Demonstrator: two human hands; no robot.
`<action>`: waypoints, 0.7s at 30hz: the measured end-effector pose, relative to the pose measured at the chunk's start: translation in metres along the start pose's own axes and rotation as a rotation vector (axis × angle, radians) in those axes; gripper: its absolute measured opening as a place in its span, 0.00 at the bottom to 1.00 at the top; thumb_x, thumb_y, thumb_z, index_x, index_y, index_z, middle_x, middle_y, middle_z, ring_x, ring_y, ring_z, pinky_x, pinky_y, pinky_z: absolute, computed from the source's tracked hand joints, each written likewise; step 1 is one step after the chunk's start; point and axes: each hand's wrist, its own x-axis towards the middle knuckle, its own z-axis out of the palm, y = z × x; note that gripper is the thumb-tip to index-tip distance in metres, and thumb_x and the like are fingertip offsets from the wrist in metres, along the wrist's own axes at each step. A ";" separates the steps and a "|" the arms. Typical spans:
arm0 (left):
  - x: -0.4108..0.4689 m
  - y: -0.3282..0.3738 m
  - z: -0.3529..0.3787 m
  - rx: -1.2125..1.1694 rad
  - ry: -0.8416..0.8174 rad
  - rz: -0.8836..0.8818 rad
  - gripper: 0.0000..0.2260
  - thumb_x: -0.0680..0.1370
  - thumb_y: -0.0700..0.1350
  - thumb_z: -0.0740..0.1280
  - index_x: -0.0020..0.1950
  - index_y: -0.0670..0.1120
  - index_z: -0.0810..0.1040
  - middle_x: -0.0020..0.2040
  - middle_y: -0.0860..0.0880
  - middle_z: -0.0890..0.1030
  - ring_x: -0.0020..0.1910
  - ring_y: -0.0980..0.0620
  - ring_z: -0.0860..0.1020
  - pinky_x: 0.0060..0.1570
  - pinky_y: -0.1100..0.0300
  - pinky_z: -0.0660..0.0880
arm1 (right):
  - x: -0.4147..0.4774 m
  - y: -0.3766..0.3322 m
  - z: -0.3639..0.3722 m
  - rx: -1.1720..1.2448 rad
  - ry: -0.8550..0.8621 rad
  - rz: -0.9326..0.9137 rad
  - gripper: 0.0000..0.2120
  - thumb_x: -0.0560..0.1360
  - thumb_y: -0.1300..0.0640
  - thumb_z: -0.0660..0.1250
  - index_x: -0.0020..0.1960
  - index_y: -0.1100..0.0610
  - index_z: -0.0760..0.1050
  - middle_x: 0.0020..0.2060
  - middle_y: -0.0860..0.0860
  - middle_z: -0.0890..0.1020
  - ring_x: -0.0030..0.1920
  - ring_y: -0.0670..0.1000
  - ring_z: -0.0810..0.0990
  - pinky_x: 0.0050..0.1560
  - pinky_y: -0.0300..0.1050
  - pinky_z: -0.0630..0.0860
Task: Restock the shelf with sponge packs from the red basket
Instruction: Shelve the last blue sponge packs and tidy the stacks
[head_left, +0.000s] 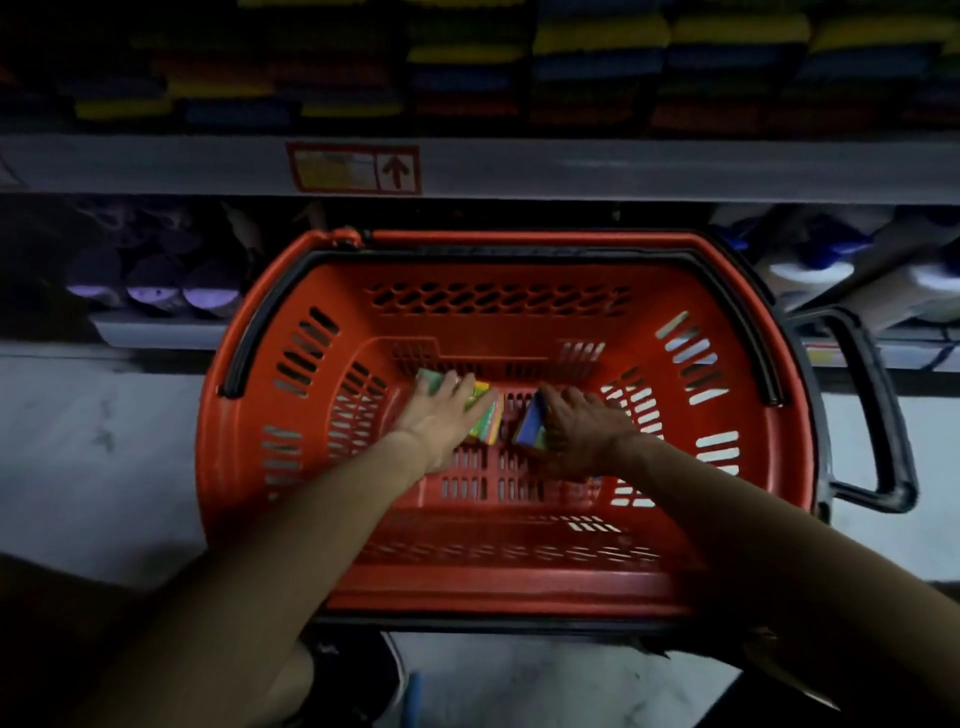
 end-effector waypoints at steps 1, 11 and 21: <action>0.003 0.000 0.003 -0.001 0.006 -0.010 0.53 0.75 0.51 0.75 0.83 0.49 0.37 0.83 0.39 0.50 0.82 0.38 0.51 0.76 0.33 0.53 | 0.003 0.001 0.002 -0.055 0.019 -0.022 0.59 0.68 0.28 0.70 0.83 0.54 0.42 0.75 0.60 0.64 0.72 0.63 0.69 0.69 0.60 0.68; 0.004 0.003 -0.002 -0.317 0.036 -0.138 0.51 0.75 0.50 0.76 0.83 0.44 0.41 0.77 0.41 0.62 0.71 0.38 0.69 0.67 0.44 0.69 | -0.002 -0.003 -0.014 -0.098 0.044 -0.073 0.42 0.76 0.33 0.65 0.82 0.46 0.50 0.71 0.64 0.61 0.65 0.67 0.71 0.60 0.59 0.76; -0.099 -0.029 -0.083 -1.141 0.264 -0.311 0.47 0.58 0.57 0.85 0.71 0.46 0.69 0.65 0.48 0.72 0.64 0.50 0.72 0.64 0.59 0.70 | -0.097 -0.007 -0.147 0.092 0.239 -0.096 0.30 0.72 0.41 0.71 0.67 0.52 0.64 0.53 0.56 0.64 0.54 0.63 0.75 0.50 0.54 0.74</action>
